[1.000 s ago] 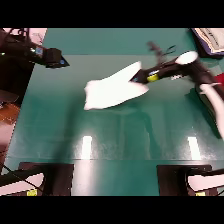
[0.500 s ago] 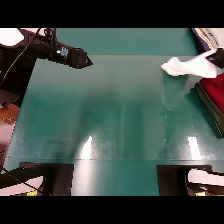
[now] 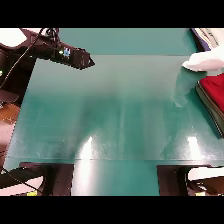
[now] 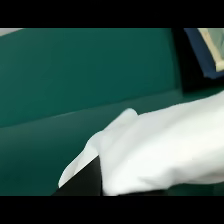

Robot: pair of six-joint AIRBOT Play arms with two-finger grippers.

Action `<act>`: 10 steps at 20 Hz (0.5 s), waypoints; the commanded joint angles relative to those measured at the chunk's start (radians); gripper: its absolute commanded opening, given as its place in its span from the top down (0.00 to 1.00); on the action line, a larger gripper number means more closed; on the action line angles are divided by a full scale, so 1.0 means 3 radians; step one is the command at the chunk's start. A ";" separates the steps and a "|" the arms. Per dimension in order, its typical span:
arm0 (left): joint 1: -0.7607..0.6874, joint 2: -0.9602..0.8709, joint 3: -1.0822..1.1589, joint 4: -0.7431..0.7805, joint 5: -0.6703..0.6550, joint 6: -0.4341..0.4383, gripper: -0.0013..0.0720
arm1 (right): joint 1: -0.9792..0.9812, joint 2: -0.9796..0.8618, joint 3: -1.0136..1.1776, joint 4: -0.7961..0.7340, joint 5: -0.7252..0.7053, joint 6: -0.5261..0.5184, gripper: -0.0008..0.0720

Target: Fold the shirts.

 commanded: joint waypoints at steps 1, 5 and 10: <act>-0.0001 0.0003 0.0000 0.0001 -0.0009 -0.0003 0.95 | -0.0083 -0.0058 0.0509 -0.0001 0.0212 -0.0031 0.97; -0.0001 0.0003 0.0000 0.0004 -0.0009 0.0000 0.95 | -0.0270 0.0310 0.0169 0.0001 0.0223 -0.0192 0.97; -0.0001 0.0003 0.0000 0.0004 -0.0024 0.0009 0.95 | -0.0582 0.0762 -0.0220 -0.0008 0.0306 -0.0231 0.97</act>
